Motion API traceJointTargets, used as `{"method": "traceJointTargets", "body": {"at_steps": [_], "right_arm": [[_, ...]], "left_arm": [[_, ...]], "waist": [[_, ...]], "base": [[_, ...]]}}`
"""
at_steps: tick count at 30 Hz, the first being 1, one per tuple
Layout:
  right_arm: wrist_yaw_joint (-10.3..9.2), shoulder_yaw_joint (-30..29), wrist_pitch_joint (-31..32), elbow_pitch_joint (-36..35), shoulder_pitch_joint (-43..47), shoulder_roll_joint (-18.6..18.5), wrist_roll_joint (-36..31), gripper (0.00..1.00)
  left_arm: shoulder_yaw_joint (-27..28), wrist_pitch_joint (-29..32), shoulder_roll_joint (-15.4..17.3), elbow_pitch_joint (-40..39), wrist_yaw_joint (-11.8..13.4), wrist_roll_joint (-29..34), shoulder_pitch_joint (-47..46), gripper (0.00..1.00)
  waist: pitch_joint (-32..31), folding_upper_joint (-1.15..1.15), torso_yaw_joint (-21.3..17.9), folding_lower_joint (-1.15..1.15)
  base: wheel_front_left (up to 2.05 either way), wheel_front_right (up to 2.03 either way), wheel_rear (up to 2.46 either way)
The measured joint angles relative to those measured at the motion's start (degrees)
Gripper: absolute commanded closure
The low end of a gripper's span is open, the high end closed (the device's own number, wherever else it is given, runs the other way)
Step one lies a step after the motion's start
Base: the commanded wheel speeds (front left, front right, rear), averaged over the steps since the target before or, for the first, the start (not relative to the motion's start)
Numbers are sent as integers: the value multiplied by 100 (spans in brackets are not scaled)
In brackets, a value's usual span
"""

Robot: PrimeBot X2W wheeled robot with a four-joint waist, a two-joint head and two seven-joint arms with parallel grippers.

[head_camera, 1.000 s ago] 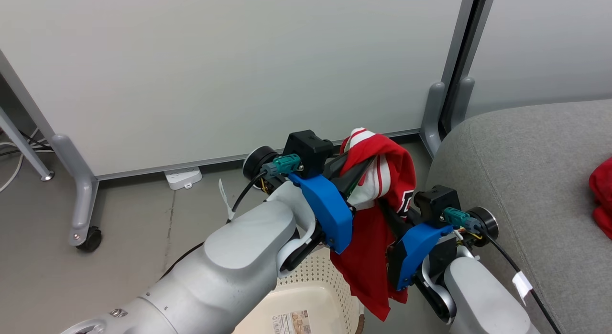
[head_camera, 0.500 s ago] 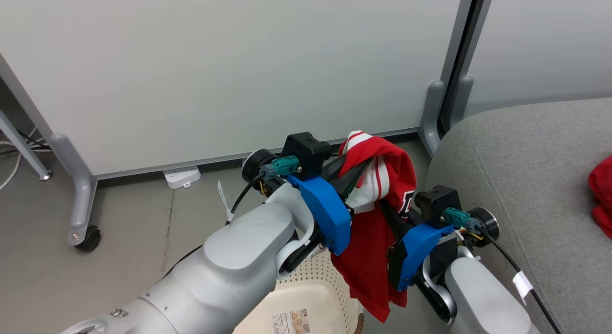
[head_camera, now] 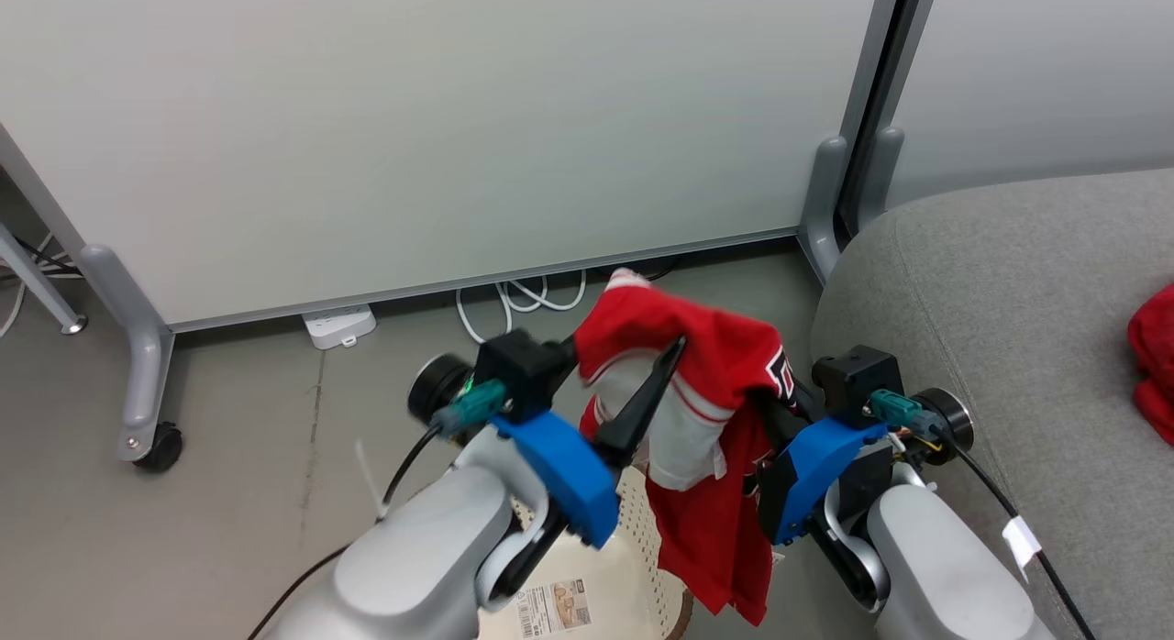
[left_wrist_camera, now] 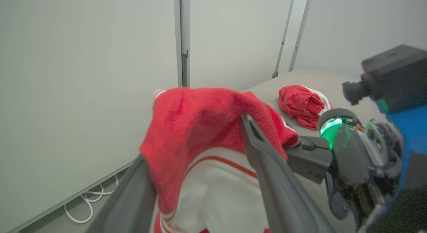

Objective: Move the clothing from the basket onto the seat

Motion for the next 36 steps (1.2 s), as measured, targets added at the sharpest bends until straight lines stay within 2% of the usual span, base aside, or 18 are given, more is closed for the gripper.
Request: {"method": "traceJointTargets", "body": {"at_steps": [4,9,19,27,36], "right_arm": [[0,-78,2,-64,-1,-63,-5,100],[0,-196,26,-154,24,-114,-21,100],[0,-387,111,-383,148,-222,-63,100],[0,-504,179,-542,236,-230,-112,100],[0,-530,179,-594,224,-170,-111,100]], "left_arm": [[703,1,308,-600,-52,646,975,0],[1545,1,490,-1144,-211,1281,2118,0],[2948,0,512,-1727,-497,2323,3556,0],[3615,0,301,-1879,-688,2872,3960,0],[3821,0,156,-1995,-766,3158,3980,0]], "waist": [[66,0,-1,0],[116,0,19,0],[188,0,89,0],[248,0,75,0],[300,0,-284,0]], "base": [[0,0,0],[0,0,0],[0,0,0],[0,0,0],[0,0,0]]}}
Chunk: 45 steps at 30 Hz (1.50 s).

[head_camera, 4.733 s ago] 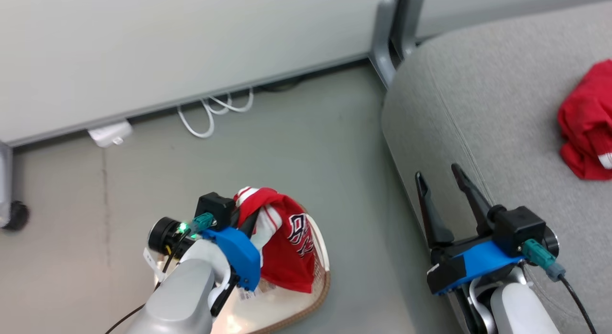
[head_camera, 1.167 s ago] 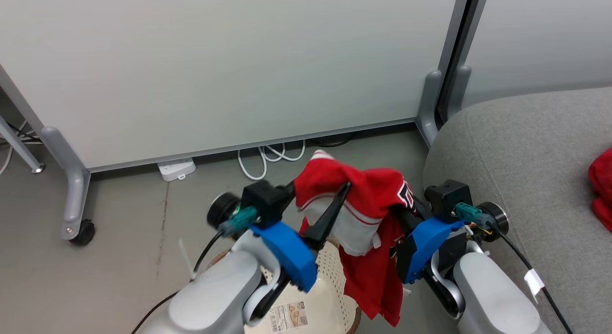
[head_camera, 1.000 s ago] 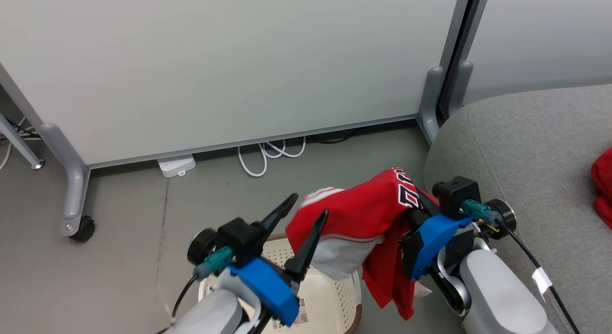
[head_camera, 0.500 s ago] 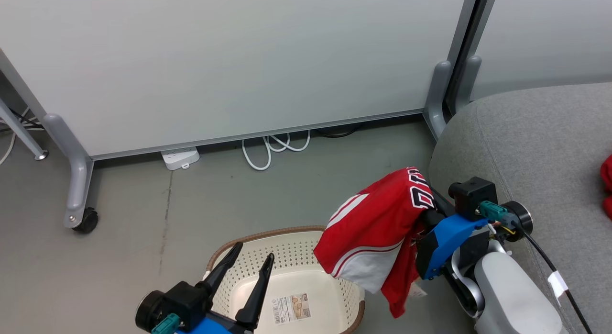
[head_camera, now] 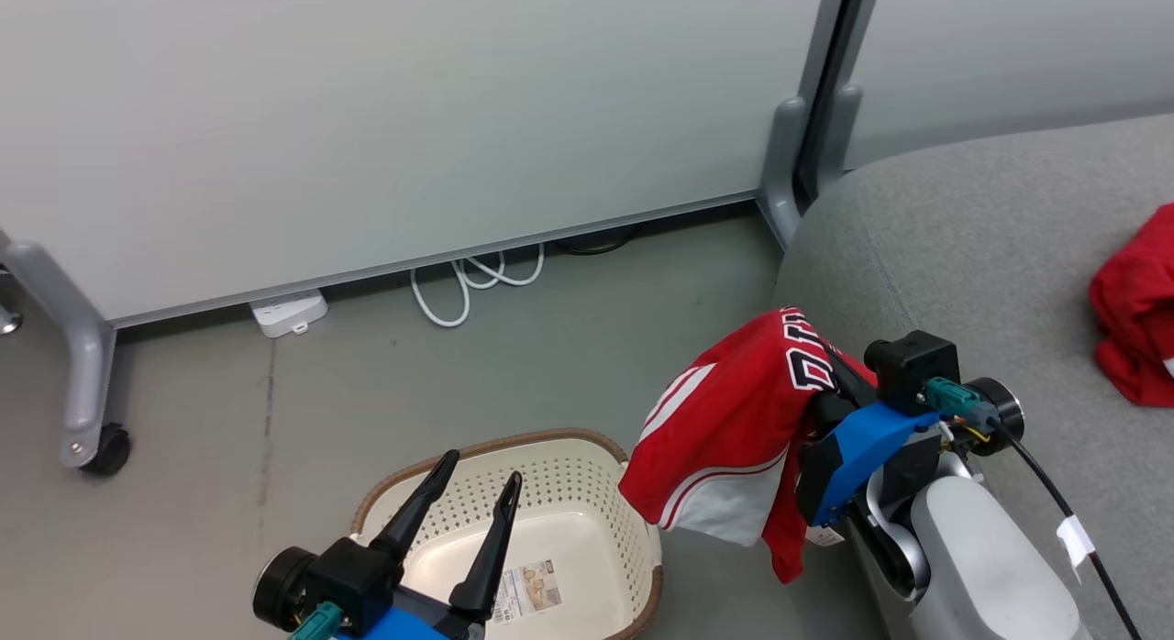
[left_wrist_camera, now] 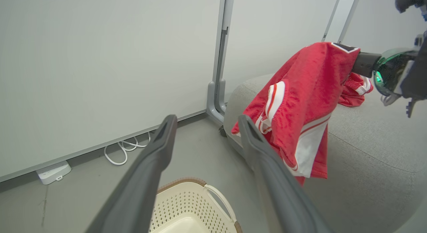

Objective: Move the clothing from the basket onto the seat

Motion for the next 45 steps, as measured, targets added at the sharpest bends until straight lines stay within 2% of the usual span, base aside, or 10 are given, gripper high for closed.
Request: {"method": "traceJointTargets", "body": {"at_steps": [19,26,34,39,45], "right_arm": [[0,-213,-162,100,12,53,9,100],[0,-248,-207,170,112,103,9,100],[0,-277,-210,168,110,105,27,100],[0,-633,-168,75,-308,76,166,100],[0,-1101,300,-29,-1557,-548,332,100]], "left_arm": [[-237,0,62,-13,-8,-10,-204,0],[-272,0,110,23,-8,-20,-210,0],[-299,0,108,14,-9,-19,-229,0],[-253,0,182,-54,-9,-3,-233,0],[-385,0,408,-210,-9,94,-599,0]], "waist": [[238,0,-1864,0],[262,0,-2385,0],[280,0,-2523,0],[456,0,-2498,0],[914,0,-2394,0]], "base": [[0,0,0],[0,0,0],[0,0,0],[0,0,0],[0,0,0]]}}
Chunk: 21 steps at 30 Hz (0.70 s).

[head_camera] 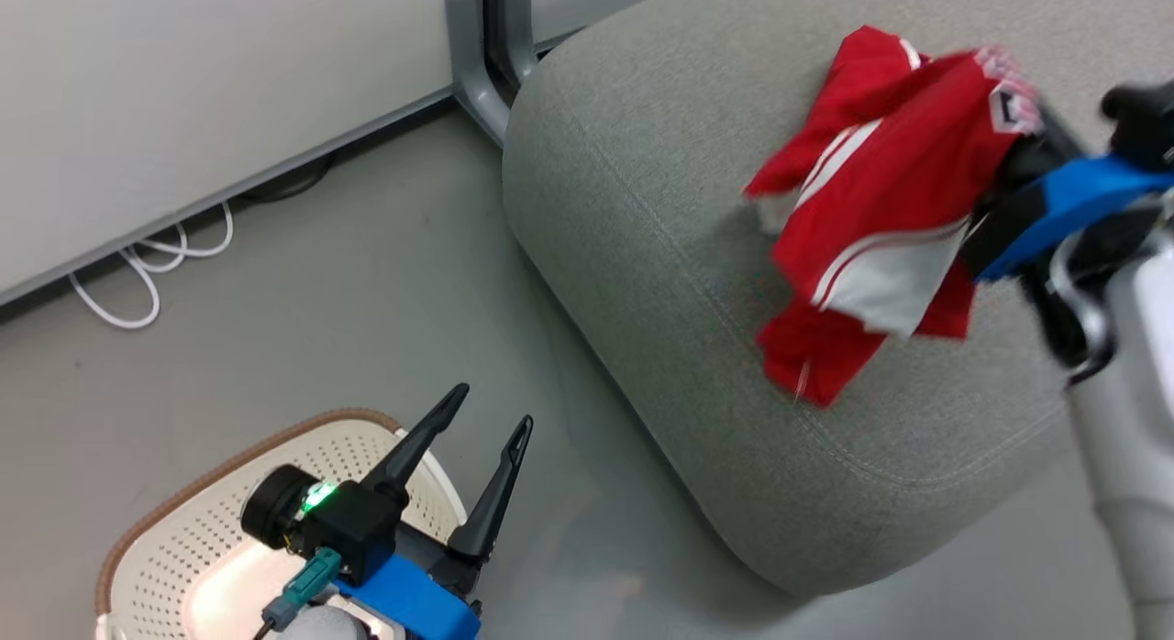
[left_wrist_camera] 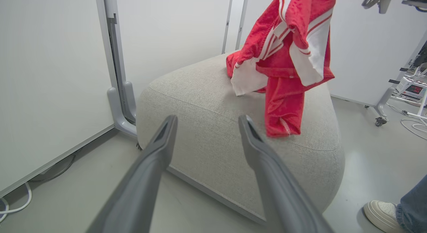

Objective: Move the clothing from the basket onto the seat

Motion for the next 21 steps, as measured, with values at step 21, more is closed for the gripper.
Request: {"method": "traceJointTargets", "body": {"at_steps": [21], "right_arm": [[0,-2009,-672,1642,-1744,-1198,-336,100]], "left_arm": [[-627,0,701,-683,0,38,-1587,0]], "waist": [[2269,0,1092,1]], "base": [[0,0,0]]}}
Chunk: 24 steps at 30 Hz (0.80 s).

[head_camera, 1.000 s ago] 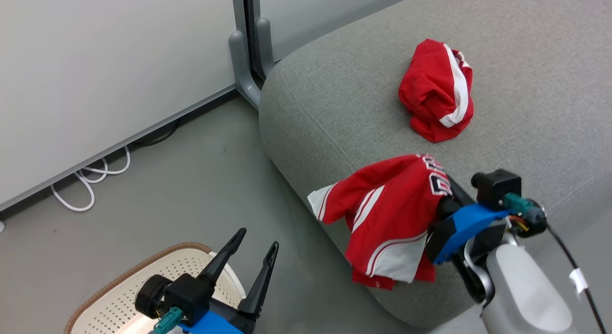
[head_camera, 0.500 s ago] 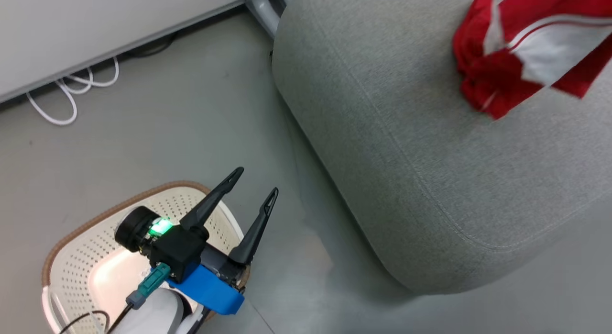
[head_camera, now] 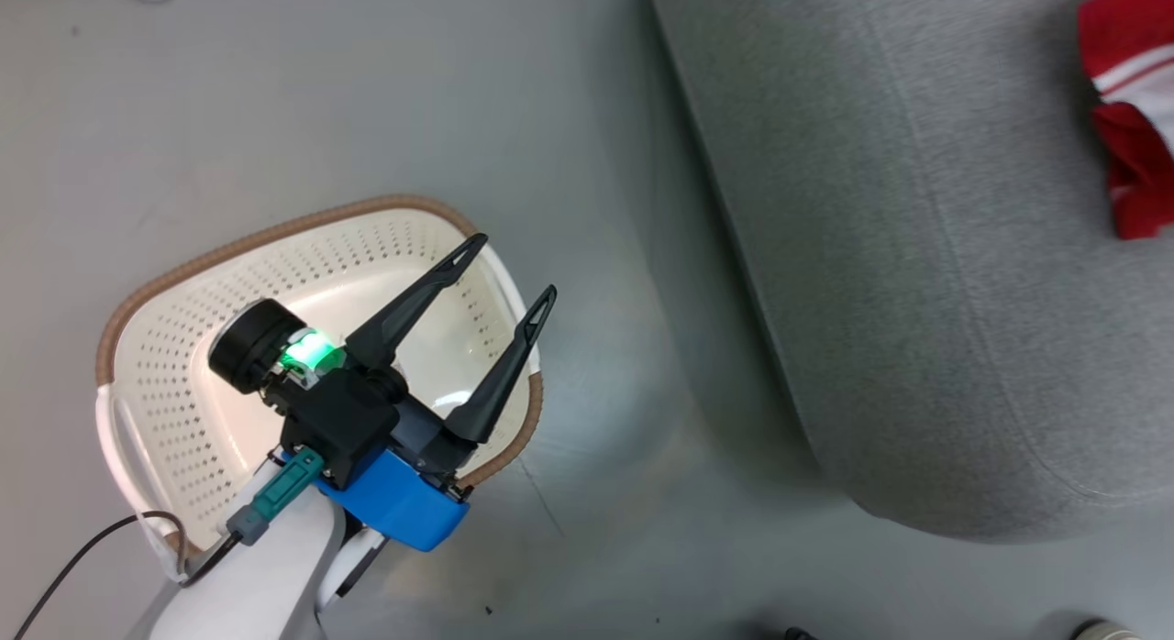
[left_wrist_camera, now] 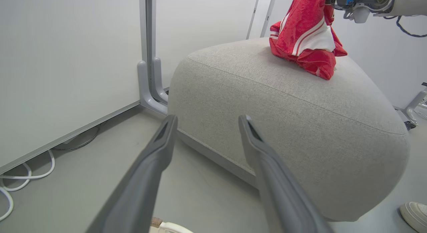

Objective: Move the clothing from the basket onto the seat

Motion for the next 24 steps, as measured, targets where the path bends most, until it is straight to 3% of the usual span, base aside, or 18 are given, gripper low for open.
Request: {"method": "traceJointTargets", "body": {"at_steps": [8,9,10,11,12,24], "right_arm": [[1,-55,-423,749,20,109,-171,100],[1,-52,-456,812,13,92,-203,90],[0,-43,-490,876,7,75,-226,60],[1,-16,-514,935,1,62,-252,44],[1,13,-561,972,-3,53,-267,0],[1,725,-840,1023,481,-62,-359,0]], "left_arm": [[118,0,67,44,2,-48,8,0],[137,0,53,45,2,-54,14,0],[138,0,30,62,2,-56,24,0],[140,0,-1,79,2,-56,34,0],[146,0,-33,86,2,-56,40,0],[292,0,-549,453,1,-143,393,0]], "waist": [[204,0,189,0],[188,0,188,-1],[167,0,188,0],[140,0,189,0],[109,0,190,0],[-759,0,244,-2]], "base": [[0,0,0],[0,0,0],[0,0,0],[0,0,0],[0,0,0],[0,0,0]]}}
